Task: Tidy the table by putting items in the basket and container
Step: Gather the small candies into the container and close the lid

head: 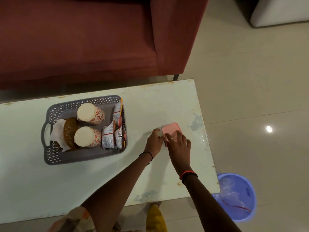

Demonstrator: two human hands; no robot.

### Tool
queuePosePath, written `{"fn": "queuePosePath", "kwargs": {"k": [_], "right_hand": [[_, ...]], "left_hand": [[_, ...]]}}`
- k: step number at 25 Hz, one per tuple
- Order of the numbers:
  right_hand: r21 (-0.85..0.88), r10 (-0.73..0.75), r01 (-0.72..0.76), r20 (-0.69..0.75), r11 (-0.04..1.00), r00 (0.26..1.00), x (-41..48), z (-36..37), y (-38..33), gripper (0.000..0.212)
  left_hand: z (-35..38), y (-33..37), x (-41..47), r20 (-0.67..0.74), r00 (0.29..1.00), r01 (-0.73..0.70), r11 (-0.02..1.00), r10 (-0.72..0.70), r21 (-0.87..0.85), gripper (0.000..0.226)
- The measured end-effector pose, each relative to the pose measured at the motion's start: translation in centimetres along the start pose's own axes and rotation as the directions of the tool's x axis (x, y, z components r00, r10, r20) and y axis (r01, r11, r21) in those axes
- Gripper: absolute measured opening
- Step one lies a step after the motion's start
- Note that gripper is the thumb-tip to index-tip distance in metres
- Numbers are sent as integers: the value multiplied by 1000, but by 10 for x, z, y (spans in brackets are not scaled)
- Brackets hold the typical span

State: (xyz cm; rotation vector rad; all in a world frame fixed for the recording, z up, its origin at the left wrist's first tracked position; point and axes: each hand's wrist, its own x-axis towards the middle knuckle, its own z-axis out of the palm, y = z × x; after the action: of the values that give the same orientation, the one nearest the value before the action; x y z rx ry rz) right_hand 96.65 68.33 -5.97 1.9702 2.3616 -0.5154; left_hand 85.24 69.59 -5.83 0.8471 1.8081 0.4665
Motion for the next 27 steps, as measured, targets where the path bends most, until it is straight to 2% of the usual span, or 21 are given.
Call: {"fn": "queuePosePath", "kwargs": {"k": [3,6,9,12,15,20,23,25,27], "right_hand": [[1,-17,17,46,1000,999,4,3,5,40],[70,-31,22,130,997,991,7,9,8,48],[199,-30,5,123,980,992,3,12,13,63],[240,-69,23,182,971,981,0,14,15,79],[301,-16,-51,216,952,976,3,15,7,74],[343,81,-159,232,926,969,7,19,-3,59],[263,137,-179,171,948,976,9,19,-4,58],[240,172,-196,118,951,978,13,13,-3,56],[228,144,-161,91,960,985,18,8,-1,53]], "left_hand": [[0,0,0,16,1000,11,1000,-11,20,41],[-2,-1,1,23,1000,5,999,-6,49,44],[-3,-2,1,29,1000,-1,998,-1,68,42],[-4,-2,1,38,997,-72,988,68,136,33],[-2,-3,2,69,991,-122,973,111,195,30],[-4,-9,4,50,996,-84,973,75,215,31],[-6,-6,3,49,993,-114,960,105,255,40],[-8,-3,3,95,966,-259,871,242,418,60],[-12,2,6,232,902,-427,675,364,602,77]]}}
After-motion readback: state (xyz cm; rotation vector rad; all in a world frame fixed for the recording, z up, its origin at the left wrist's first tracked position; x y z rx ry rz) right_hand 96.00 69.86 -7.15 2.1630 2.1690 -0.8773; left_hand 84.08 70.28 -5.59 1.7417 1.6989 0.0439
